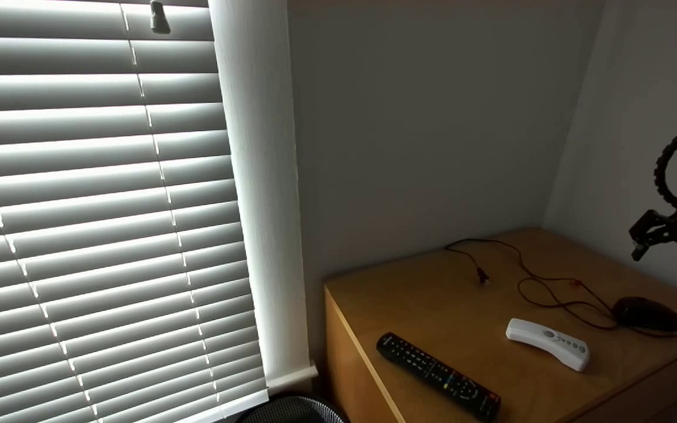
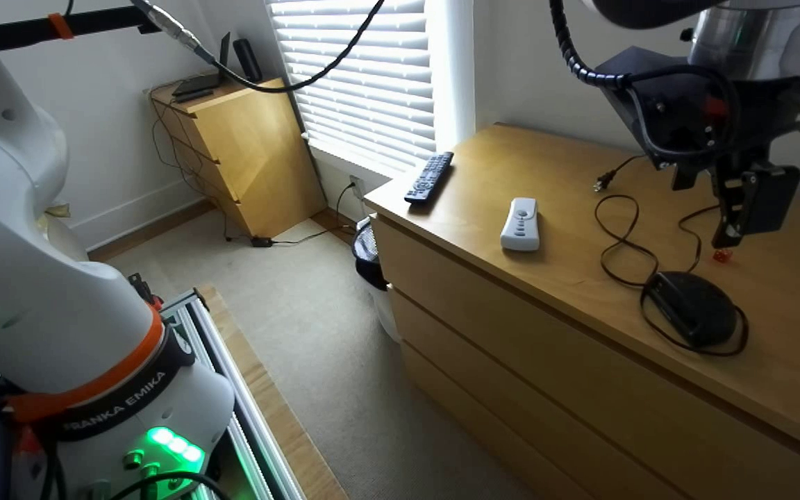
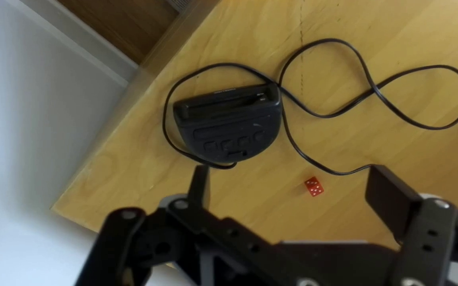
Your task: Push the far right button on the black digital clock
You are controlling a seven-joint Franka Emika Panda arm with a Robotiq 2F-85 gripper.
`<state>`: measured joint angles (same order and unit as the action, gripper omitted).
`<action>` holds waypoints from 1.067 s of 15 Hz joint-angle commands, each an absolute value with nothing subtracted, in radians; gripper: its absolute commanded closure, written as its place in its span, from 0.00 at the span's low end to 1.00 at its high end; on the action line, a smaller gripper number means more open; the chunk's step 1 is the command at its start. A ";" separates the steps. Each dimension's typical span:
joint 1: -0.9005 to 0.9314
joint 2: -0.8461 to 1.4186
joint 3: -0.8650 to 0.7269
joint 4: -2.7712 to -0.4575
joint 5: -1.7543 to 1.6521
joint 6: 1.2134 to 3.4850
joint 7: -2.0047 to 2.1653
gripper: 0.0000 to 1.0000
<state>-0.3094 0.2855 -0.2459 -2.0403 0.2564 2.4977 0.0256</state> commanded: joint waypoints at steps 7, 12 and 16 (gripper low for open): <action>-0.361 0.433 -0.208 -1.934 0.297 2.564 -0.008 0.73; -0.379 0.500 -0.213 -1.879 0.293 2.562 0.033 1.00; -0.365 0.533 -0.237 -1.883 0.268 2.604 0.098 1.00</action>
